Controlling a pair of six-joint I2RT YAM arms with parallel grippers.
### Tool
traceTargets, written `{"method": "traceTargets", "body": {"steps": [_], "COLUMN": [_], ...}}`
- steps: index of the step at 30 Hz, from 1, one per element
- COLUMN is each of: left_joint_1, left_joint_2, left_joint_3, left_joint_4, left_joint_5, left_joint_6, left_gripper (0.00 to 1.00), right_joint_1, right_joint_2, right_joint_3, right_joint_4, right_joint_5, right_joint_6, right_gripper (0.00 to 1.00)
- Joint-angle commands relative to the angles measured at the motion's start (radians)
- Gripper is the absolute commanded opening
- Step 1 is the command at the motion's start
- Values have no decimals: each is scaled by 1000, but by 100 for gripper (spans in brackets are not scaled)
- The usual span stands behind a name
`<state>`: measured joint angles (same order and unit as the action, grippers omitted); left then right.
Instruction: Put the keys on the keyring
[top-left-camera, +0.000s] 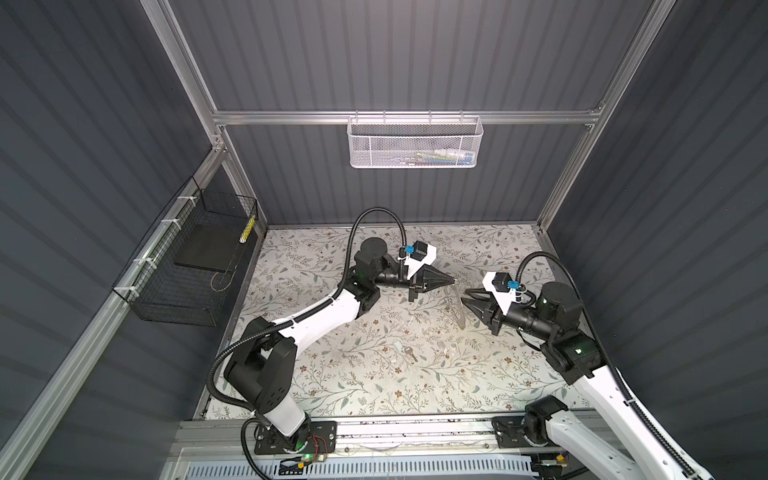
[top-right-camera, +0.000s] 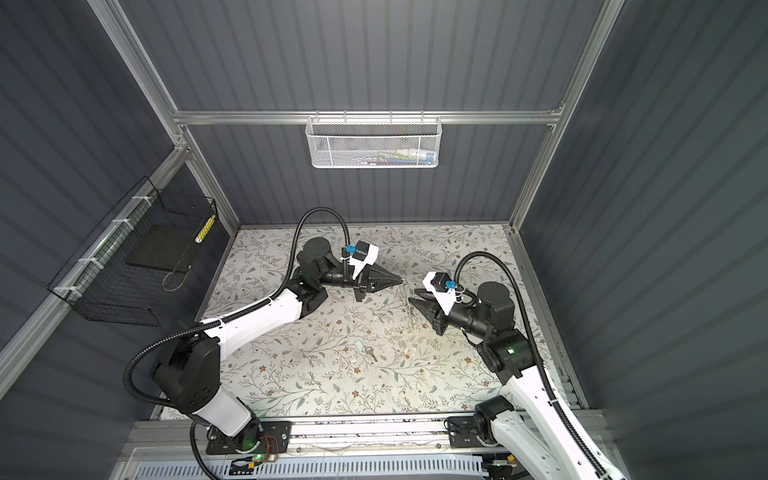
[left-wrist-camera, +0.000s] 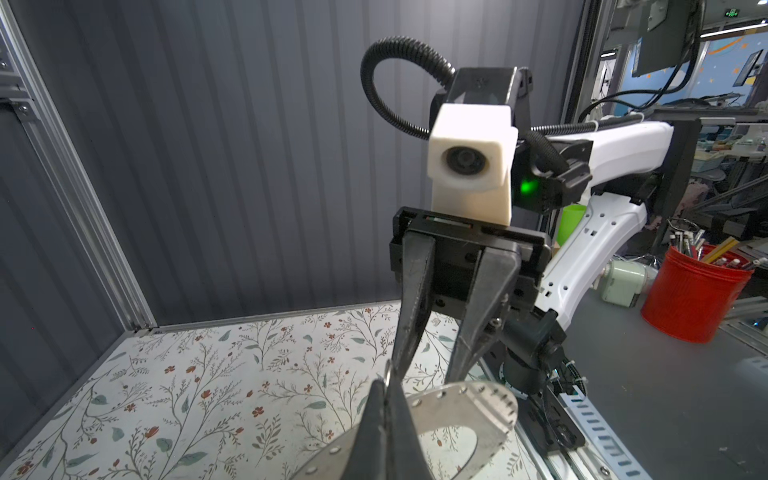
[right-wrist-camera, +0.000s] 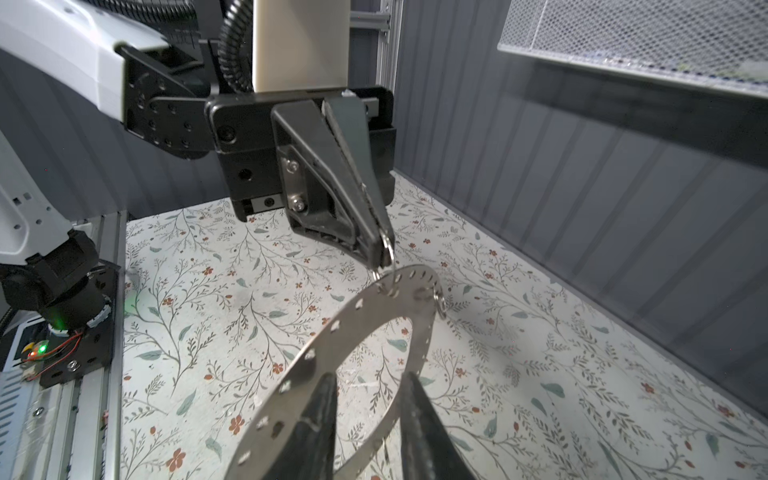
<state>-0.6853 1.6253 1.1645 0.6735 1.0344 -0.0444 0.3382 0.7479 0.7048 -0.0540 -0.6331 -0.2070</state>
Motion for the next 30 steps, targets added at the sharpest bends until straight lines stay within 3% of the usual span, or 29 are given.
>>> {"method": "traceTargets", "body": {"steps": [1,11,30], "left_joint_1": [-1,-4,-7], "left_joint_2": [4,4,13], "left_joint_3": [-13,-5,8], "left_joint_4": [134,109,106], "left_joint_5": [20,34,69], "left_joint_6": [-86,-76,-79], "left_gripper": [0,0,0], "right_joint_1": [-2,1,10], "right_joint_2": [-1,55,125], "right_joint_3": [-23,-19,15], "right_joint_4": [130,289,339], "right_joint_5": [-20,-51,-129], "right_joint_6": [43,101,133], "right_gripper": [28,26,15]}}
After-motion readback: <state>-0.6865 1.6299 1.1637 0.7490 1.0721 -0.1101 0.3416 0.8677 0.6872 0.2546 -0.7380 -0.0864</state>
